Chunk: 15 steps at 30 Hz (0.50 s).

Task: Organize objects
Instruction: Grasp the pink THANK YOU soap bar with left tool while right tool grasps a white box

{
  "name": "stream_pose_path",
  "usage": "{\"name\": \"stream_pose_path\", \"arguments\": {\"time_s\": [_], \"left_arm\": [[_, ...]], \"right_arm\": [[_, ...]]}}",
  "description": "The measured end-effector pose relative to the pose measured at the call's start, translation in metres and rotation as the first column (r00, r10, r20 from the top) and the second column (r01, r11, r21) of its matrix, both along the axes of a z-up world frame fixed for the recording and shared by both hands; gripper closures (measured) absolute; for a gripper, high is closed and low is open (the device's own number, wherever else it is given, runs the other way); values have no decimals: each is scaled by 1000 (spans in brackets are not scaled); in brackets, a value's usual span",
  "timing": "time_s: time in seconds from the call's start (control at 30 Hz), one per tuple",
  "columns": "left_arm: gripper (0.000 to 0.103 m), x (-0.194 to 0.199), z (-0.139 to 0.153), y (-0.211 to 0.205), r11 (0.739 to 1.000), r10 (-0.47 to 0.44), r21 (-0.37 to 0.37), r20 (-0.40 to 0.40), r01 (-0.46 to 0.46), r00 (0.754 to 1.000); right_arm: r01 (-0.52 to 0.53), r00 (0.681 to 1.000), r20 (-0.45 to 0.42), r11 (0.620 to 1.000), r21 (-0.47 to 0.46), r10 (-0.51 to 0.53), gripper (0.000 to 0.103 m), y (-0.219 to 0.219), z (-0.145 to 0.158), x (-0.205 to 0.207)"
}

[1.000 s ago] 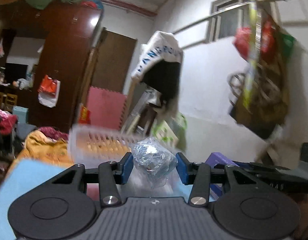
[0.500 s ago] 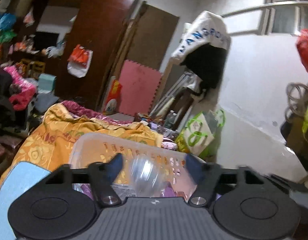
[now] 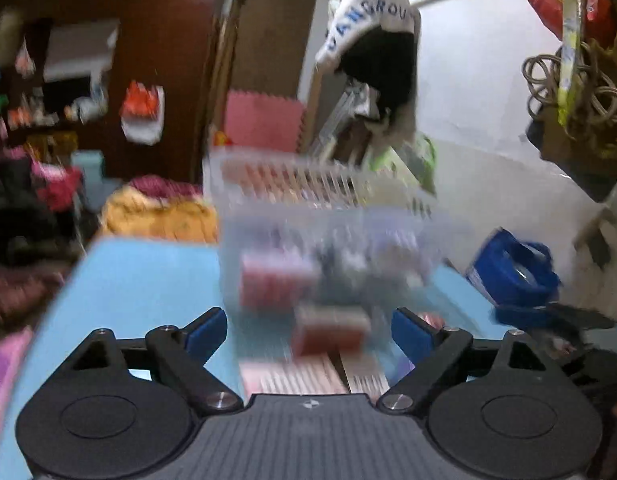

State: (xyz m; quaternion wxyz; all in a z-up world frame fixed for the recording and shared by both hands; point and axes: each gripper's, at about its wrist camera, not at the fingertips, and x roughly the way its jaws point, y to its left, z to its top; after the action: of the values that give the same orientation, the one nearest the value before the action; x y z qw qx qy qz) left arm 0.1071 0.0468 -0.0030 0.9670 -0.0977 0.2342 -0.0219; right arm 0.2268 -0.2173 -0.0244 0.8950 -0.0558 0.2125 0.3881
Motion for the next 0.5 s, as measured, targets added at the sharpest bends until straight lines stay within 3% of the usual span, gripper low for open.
{"name": "stream_pose_path", "arguments": {"time_s": [0.17,0.33,0.5], "left_arm": [[11,7,-21,-9,997,44,71,-70,-39,997],[11,15,-33,-11,997,48,58,-117,-42,992],[11,15,-46,-18,991,84,117,-153,-67,985]], "right_arm": [[27,999,42,996,-85,-23,0,25,-10,-1],[58,998,40,991,-117,-53,0,29,-23,9],[26,1000,-8,999,-24,-26,3,9,-26,7]]}}
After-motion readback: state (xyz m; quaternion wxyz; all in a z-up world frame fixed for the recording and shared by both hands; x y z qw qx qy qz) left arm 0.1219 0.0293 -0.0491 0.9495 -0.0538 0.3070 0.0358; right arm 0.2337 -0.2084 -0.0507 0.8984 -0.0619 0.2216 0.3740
